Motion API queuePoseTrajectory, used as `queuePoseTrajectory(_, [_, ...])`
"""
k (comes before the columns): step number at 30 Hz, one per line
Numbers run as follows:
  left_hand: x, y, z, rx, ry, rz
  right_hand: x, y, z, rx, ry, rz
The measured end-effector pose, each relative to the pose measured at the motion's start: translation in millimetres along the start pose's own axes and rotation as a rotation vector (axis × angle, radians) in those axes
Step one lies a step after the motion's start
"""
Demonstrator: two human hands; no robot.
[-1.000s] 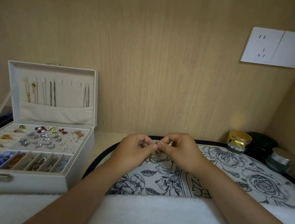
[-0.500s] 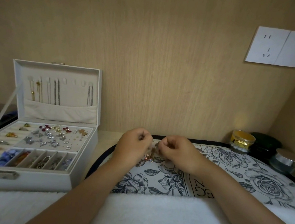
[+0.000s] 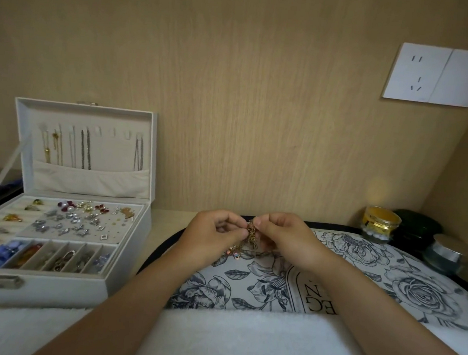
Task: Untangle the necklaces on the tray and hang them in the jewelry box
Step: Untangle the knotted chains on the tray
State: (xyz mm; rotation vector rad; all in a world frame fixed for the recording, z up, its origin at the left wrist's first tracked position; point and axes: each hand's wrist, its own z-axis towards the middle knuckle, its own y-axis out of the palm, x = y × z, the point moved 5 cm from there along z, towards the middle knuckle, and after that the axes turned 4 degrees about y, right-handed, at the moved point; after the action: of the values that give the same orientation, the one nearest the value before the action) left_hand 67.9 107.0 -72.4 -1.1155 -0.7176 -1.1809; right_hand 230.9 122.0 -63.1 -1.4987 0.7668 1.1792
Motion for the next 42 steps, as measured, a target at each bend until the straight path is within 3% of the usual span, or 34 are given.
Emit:
queuePoseTrajectory(5, [-1, 4, 0, -0.033, -0.018, 0.017, 0, 1, -1, -0.053, 0.001, -0.006])
queuePoseTrajectory(15, [25, 3, -7, 0.003, 0.354, 0.582, 2, 4, -2, -0.106, 0.094, -0.001])
queuePoseTrajectory(20, [29, -2, -6, 0.104, 0.435, 0.545, -1, 0, -3, -0.159, 0.035, -0.024])
queuePoseTrajectory(24, [22, -3, -5, 0.080, 0.389, 0.469, -1, -6, -4, 0.019, 0.053, -0.038])
queuePoseTrajectory(28, [15, 0, -3, 0.064, 0.267, 0.359, -2, -6, -3, 0.129, 0.061, 0.133])
queuePoseTrajectory(31, [15, 1, -3, 0.064, 0.225, 0.294, -3, 1, -3, 0.071, 0.101, 0.196])
queuePoseTrajectory(37, [25, 1, -9, 0.087, 0.231, 0.217, -4, 10, -12, -0.119, 0.221, -0.129])
queuePoseTrajectory(42, [22, -4, -7, 0.154, 0.351, 0.450, -9, -2, -8, 0.119, 0.123, -0.097])
